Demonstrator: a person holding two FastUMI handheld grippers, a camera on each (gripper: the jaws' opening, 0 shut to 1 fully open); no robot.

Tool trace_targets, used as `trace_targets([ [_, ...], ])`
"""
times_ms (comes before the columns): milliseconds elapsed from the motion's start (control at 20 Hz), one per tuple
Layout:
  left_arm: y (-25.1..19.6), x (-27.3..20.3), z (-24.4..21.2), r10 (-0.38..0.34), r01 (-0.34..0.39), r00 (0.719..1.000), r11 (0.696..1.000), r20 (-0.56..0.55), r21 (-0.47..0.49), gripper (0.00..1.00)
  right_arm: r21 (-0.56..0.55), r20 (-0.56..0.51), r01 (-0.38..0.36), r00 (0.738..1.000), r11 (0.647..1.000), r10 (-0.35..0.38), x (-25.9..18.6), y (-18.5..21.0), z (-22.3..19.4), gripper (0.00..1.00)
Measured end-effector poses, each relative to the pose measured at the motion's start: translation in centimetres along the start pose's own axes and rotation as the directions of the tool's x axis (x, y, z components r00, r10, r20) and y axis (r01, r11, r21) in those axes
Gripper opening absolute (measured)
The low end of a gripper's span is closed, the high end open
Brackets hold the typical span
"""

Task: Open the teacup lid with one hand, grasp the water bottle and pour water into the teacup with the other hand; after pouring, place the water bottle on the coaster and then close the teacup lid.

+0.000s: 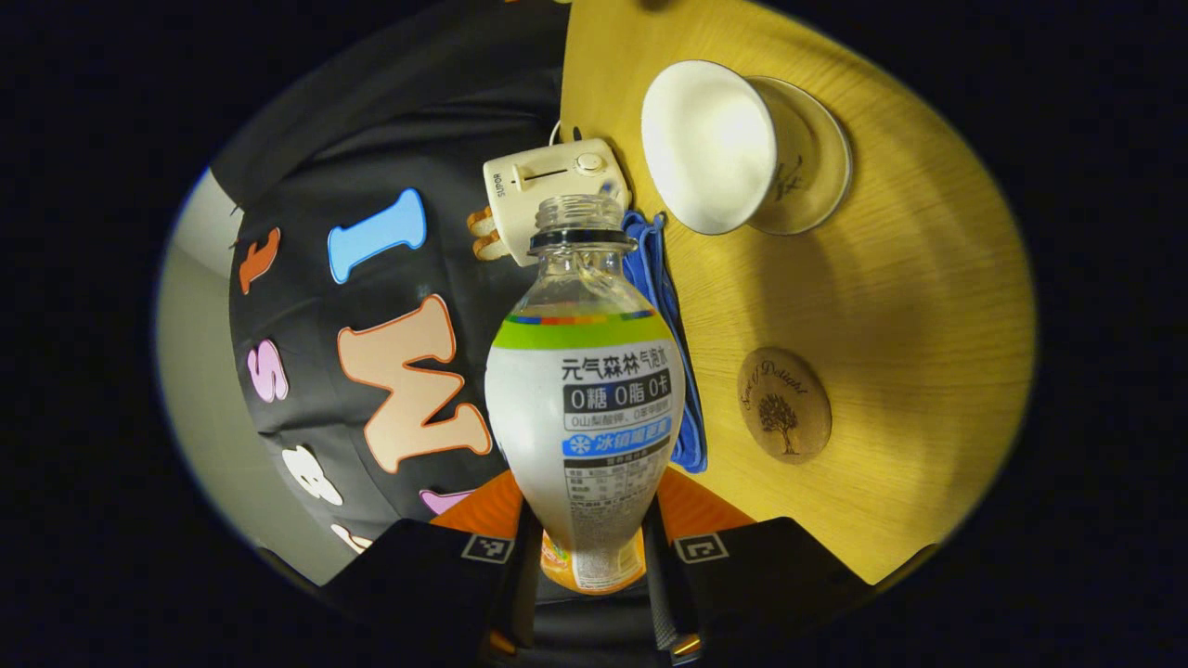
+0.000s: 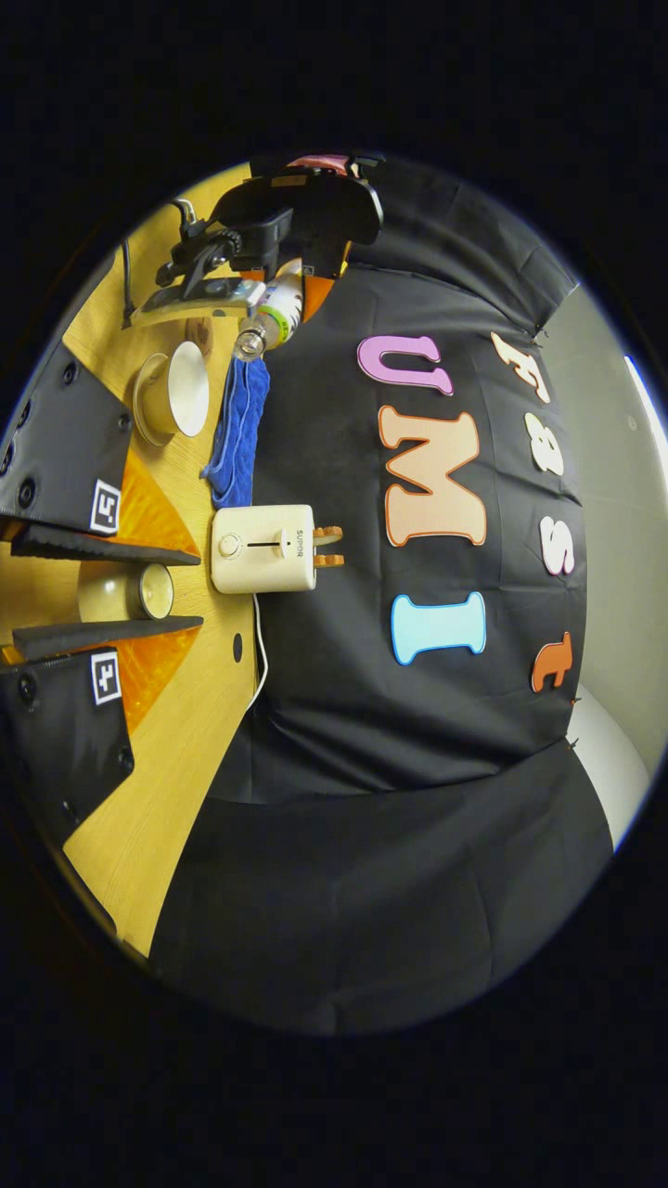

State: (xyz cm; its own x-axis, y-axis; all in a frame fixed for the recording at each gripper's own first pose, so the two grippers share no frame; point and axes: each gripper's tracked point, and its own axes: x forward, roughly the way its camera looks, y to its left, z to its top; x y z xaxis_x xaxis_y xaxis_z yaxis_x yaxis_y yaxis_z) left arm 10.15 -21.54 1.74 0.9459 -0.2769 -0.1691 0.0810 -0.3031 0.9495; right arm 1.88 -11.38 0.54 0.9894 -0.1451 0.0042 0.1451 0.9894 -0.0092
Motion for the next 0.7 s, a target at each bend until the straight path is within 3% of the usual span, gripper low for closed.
trace_targets([
  [300, 0.5, 0.0, 0.2, 0.009, -0.010, 1.000, 0.996, 0.004, 0.087, 0.47, 0.000, 0.001, 0.001, 1.000, 1.000, -0.001, 0.1, 0.0, -0.1, 0.31],
  [700, 2.2, -0.4, 0.9, 0.068, -0.072, 0.997, 0.956, 0.024, 0.284, 0.47, 0.000, 0.001, 0.001, 1.000, 1.000, -0.001, 0.1, 0.0, -0.1, 0.31],
])
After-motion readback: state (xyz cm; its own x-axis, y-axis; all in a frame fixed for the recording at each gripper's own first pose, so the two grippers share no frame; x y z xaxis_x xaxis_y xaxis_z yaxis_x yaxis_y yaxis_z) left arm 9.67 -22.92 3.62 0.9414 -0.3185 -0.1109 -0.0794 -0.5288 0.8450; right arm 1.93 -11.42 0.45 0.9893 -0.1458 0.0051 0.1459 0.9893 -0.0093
